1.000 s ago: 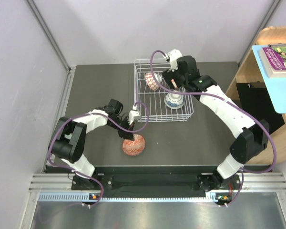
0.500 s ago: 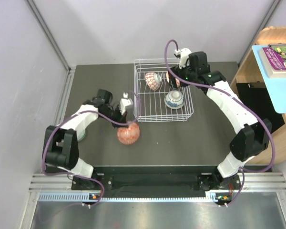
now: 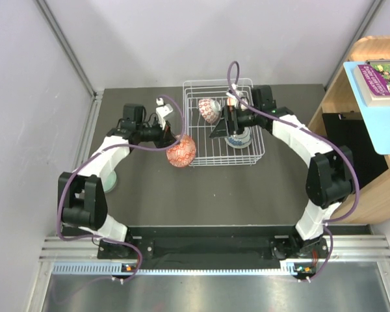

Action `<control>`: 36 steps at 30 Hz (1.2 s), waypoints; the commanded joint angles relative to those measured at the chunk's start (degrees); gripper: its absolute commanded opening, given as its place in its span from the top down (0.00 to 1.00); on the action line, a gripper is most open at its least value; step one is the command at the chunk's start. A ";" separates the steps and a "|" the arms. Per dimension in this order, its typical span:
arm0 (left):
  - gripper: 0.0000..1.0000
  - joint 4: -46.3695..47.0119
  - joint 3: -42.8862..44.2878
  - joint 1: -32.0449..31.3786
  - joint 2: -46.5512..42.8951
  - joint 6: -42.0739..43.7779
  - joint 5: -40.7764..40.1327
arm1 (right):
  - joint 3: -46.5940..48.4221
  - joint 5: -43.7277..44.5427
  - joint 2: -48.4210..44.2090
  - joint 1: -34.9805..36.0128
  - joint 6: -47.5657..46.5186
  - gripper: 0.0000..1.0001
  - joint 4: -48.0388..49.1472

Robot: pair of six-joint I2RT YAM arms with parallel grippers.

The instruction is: Load the bowls into the dish rack

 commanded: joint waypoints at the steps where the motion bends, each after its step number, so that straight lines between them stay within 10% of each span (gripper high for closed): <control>1: 1.00 14.44 4.23 -1.20 1.26 -10.26 0.34 | -3.30 -12.96 0.71 -0.19 7.48 0.00 13.43; 36: 1.00 21.04 3.97 -8.33 3.99 -16.50 -3.18 | -2.52 -20.80 4.76 1.66 14.69 0.00 21.80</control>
